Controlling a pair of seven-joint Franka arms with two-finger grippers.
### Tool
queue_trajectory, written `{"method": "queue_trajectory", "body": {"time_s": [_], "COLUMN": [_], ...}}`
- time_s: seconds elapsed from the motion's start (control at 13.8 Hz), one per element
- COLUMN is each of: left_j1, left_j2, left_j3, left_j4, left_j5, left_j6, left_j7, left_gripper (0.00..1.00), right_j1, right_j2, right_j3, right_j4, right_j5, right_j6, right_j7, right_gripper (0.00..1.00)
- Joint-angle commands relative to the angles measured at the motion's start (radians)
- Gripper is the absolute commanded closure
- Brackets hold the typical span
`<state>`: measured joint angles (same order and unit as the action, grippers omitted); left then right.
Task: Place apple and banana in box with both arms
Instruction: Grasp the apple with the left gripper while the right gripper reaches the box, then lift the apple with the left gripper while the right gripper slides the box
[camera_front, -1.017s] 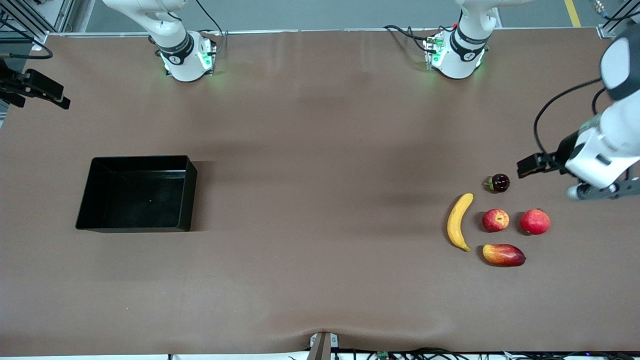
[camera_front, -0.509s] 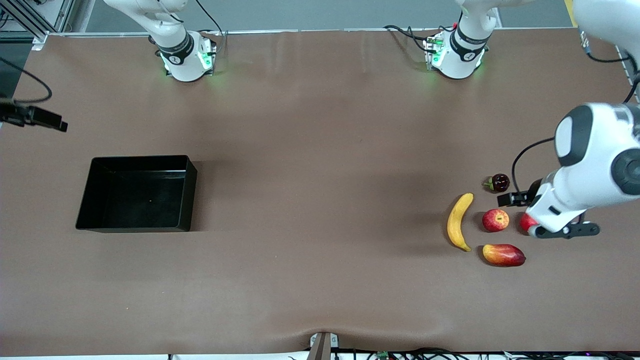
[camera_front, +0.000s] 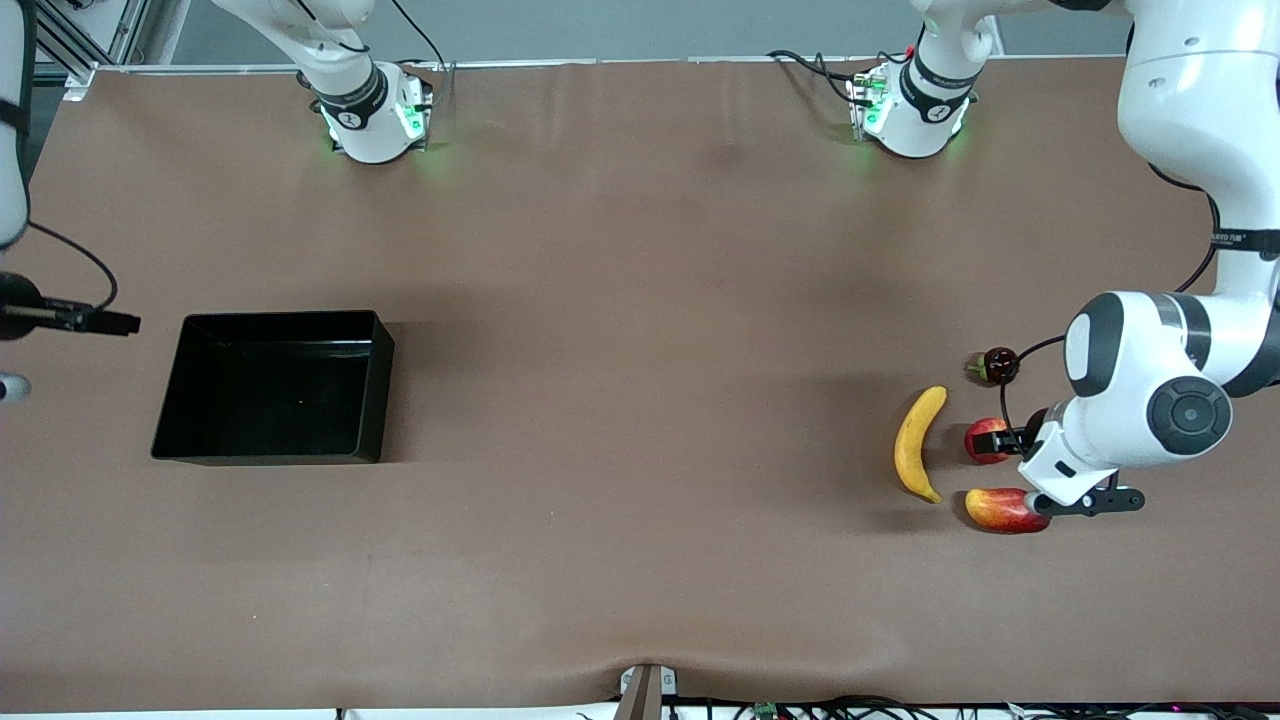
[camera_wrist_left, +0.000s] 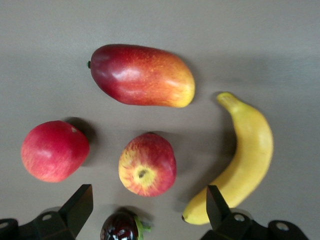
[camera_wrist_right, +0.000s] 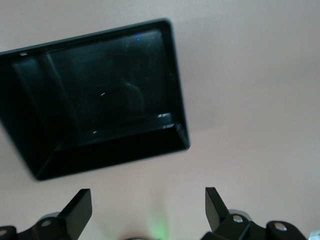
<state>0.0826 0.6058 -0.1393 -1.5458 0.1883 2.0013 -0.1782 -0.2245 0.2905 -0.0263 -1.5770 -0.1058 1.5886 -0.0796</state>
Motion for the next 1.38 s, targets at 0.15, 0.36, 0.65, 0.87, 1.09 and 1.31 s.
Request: {"method": "queue_trajectory", "body": {"time_s": [0.15, 0.36, 0.65, 0.87, 1.09, 1.31], "left_j1": [0.012, 0.020, 0.040, 0.048, 0.045, 0.039], "left_j2": [0.049, 0.066, 0.088, 0.089, 0.101, 0.086], "left_j3": [-0.005, -0.005, -0.003, -0.003, -0.003, -0.008], "left_j4": [-0.008, -0.019, -0.046, -0.062, -0.060, -0.054], "left_j5": [0.031, 0.033, 0.033, 0.033, 0.042, 0.042], "left_j6": [0.027, 0.036, 0.085, 0.100, 0.102, 0.090], "left_j7": [0.000, 0.000, -0.003, -0.003, -0.003, -0.003], "left_gripper": [0.00, 0.00, 0.00, 0.00, 0.79, 1.00], "right_j1": [-0.090, -0.102, -0.125, -0.127, -0.115, -0.111], "right_j2": [0.045, 0.127, 0.177, 0.180, 0.179, 0.179], "right_j3": [0.016, 0.016, 0.019, 0.019, 0.022, 0.023], "right_j4": [-0.149, -0.153, -0.245, -0.267, -0.265, -0.258], "right_j5": [-0.025, -0.017, 0.000, 0.001, 0.001, 0.001], "right_j6": [0.296, 0.390, 0.540, 0.557, 0.548, 0.530], "right_j7": [-0.091, -0.112, -0.190, -0.197, -0.192, -0.192], "right_gripper": [0.00, 0.00, 0.11, 0.86, 1.00, 1.00]}}
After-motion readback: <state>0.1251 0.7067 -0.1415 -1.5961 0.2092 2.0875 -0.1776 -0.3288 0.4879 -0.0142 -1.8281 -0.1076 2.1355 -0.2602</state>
